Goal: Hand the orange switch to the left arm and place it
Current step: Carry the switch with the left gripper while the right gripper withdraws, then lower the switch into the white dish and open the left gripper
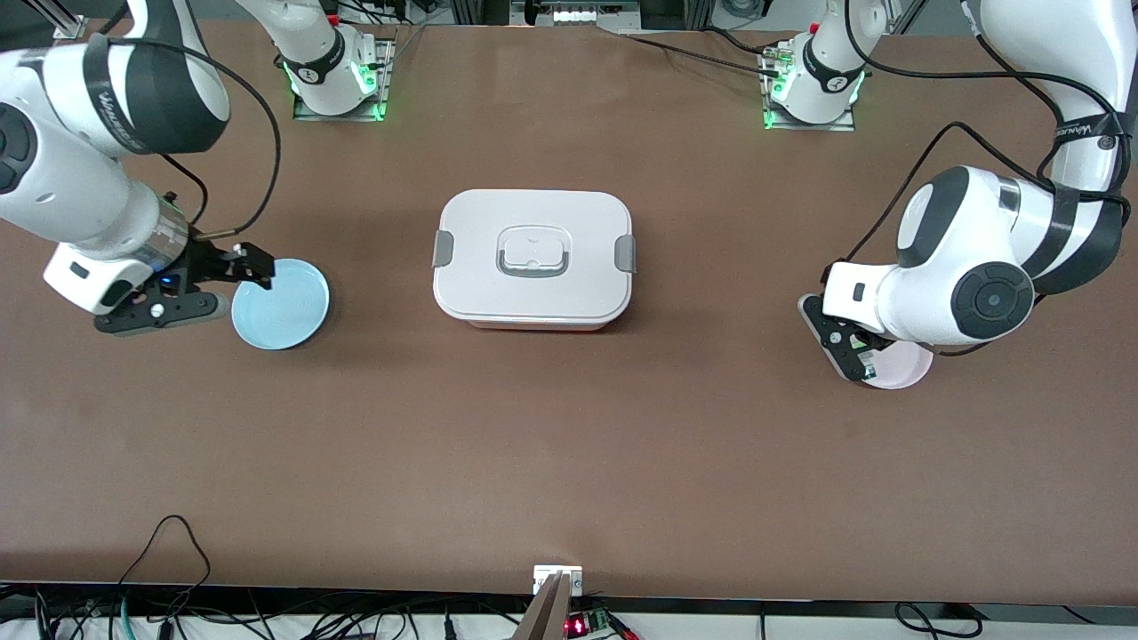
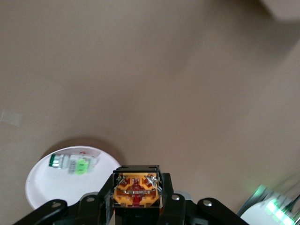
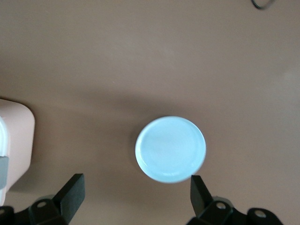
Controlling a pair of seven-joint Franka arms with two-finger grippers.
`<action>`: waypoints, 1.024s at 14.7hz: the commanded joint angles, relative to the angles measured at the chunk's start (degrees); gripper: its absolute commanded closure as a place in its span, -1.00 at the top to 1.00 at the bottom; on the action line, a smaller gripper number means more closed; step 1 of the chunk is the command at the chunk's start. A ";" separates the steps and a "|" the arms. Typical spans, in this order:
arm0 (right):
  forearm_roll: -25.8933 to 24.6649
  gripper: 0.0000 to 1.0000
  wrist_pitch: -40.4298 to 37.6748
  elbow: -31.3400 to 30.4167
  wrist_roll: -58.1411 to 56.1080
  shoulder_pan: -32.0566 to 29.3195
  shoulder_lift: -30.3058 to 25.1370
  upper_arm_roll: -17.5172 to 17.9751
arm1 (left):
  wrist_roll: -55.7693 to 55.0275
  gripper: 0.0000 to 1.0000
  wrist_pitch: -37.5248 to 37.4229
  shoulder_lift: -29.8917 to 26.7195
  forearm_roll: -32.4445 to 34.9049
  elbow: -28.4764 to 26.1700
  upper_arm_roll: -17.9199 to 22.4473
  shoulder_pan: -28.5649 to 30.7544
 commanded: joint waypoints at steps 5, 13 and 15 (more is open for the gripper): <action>-1.01 1.00 -6.06 5.51 1.37 0.67 -0.94 -12.28 | 21.93 -1.00 7.89 1.63 8.18 -7.35 -0.40 12.00; -0.48 1.00 -5.19 0.35 1.11 0.41 -3.74 -14.75 | 39.90 -1.00 29.87 2.68 8.19 -20.71 -0.40 20.36; 0.04 1.00 -1.95 -5.27 1.20 0.41 -7.69 -14.66 | 39.90 -1.00 35.32 3.20 8.19 -23.44 -0.40 21.41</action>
